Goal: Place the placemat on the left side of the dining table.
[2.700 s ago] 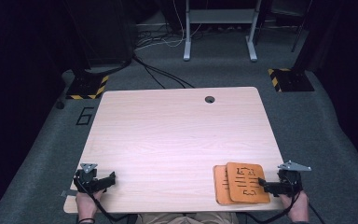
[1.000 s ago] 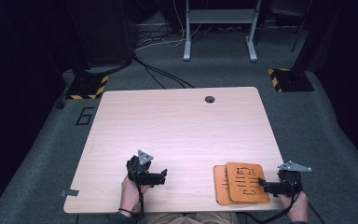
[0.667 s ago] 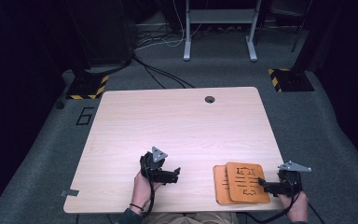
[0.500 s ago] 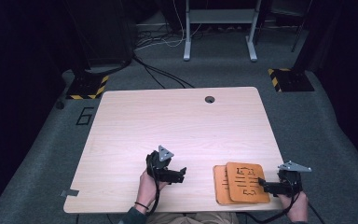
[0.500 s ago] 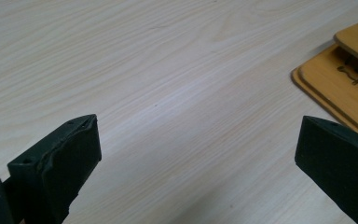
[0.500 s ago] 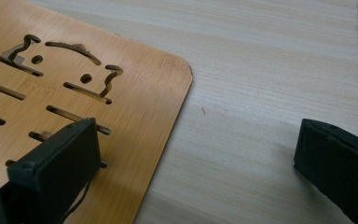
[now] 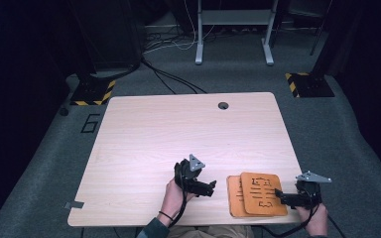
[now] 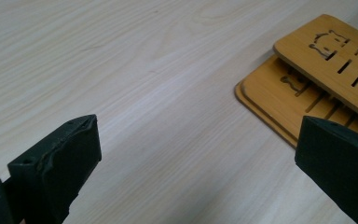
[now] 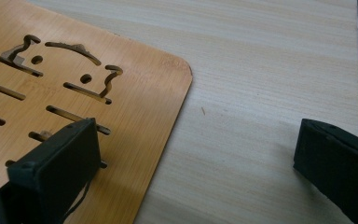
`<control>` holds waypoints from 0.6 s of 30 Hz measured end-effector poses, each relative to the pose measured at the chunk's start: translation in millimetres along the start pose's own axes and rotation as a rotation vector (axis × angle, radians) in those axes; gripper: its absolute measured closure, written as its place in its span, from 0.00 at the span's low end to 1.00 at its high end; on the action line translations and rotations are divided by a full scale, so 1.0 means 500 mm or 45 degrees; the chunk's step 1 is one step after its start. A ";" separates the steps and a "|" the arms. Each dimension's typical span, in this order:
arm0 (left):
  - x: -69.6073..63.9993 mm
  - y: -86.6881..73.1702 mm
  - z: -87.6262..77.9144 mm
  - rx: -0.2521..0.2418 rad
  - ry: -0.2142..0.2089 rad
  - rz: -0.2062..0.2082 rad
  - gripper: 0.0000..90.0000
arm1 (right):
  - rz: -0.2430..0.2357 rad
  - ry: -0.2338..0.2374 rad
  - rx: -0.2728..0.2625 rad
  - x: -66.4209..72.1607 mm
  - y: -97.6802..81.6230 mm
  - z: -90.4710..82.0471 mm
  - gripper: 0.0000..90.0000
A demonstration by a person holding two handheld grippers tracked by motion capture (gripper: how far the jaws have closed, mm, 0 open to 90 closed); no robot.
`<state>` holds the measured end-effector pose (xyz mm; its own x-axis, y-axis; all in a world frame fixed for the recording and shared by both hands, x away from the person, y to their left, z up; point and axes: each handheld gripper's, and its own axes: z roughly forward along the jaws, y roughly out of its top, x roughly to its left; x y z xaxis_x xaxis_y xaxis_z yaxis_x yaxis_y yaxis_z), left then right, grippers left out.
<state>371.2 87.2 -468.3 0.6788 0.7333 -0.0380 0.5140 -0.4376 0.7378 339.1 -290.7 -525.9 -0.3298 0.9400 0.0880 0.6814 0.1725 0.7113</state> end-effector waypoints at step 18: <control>-0.092 0.036 0.081 0.087 -0.159 0.082 0.00 | 0.003 -0.004 -0.001 0.001 0.000 0.000 0.00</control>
<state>370.3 24.6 -480.6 0.7694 0.6339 -0.0785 0.4988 -0.5195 0.6938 338.9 -290.5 -525.9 -0.3264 0.9412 0.0874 0.6816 0.1703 0.7116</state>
